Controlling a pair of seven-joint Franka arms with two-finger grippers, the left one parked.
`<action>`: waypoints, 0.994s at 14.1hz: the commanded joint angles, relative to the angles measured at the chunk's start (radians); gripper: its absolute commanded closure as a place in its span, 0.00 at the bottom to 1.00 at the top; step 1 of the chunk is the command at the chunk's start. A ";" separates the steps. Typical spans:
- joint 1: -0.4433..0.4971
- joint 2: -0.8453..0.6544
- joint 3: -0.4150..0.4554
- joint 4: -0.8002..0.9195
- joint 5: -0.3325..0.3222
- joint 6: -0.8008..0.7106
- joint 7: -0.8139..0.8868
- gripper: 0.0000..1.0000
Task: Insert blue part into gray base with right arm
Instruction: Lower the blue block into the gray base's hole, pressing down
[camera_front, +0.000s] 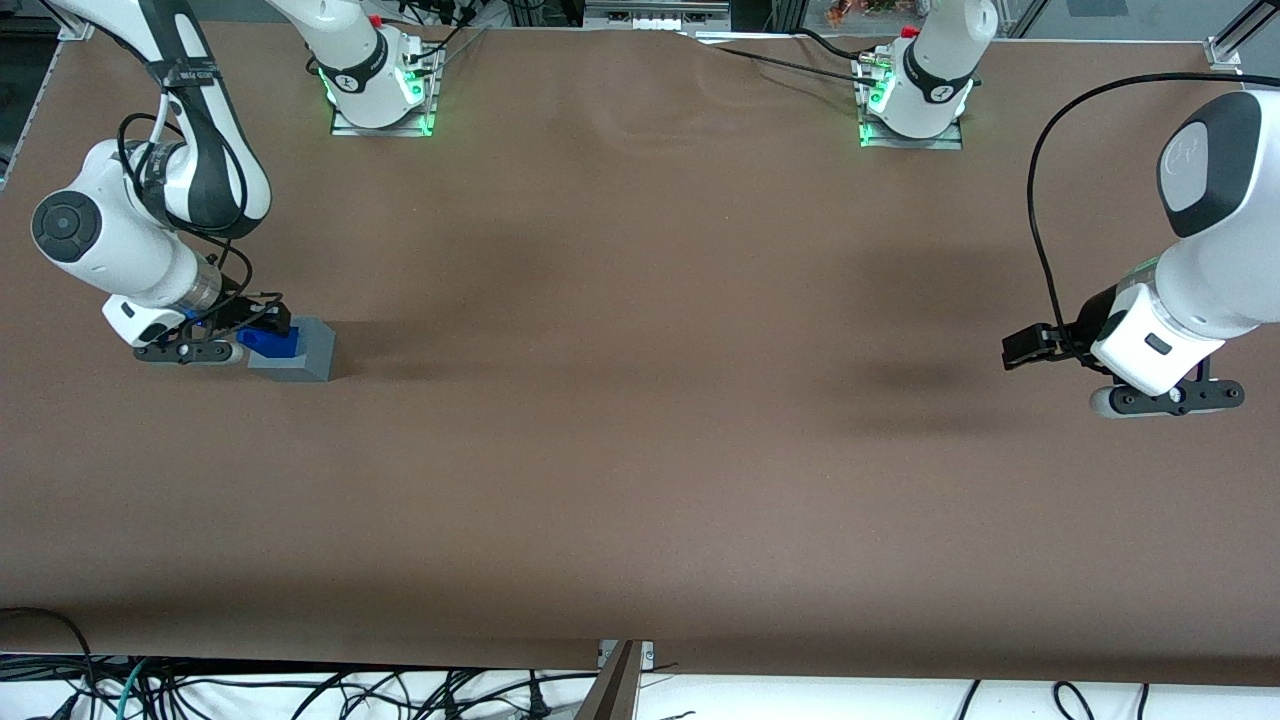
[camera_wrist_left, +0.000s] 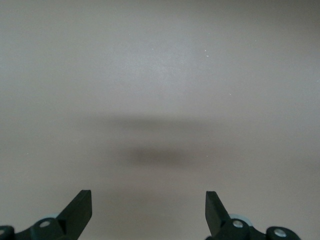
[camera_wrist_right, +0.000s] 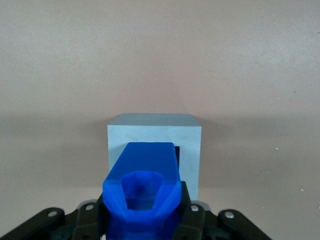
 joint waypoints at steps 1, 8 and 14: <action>-0.005 -0.004 0.006 -0.034 0.018 0.001 -0.020 0.78; -0.005 -0.017 0.006 -0.034 0.018 -0.024 -0.019 0.78; -0.005 -0.016 0.004 -0.034 0.018 -0.016 -0.020 0.78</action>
